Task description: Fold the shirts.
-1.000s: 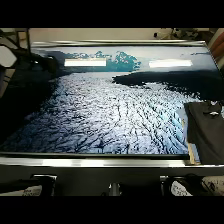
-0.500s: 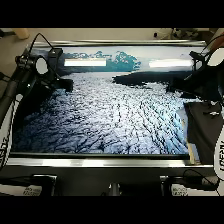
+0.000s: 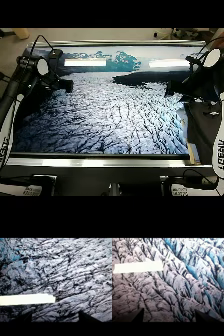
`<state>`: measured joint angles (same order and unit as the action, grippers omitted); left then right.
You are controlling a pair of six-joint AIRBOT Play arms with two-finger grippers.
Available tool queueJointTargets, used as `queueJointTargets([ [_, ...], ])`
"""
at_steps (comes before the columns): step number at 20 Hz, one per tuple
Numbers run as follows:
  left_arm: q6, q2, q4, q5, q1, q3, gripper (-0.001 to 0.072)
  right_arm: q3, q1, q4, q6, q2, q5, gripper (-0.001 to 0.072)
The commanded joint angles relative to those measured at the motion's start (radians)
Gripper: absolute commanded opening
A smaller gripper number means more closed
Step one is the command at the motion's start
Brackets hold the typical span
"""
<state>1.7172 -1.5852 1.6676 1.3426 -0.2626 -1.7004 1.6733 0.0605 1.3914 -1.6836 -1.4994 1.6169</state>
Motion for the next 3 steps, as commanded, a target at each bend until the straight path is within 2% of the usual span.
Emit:
queueJointTargets([
  [1,0.000,0.000,0.000,0.000,0.000,0.000,0.0679,0.001,-0.001,0.001,0.001,-0.001,0.005,0.0672],
  [3,0.001,0.000,0.000,0.000,0.000,0.000,0.0679,0.001,-0.001,0.001,0.001,-0.001,0.005,0.0672],
])
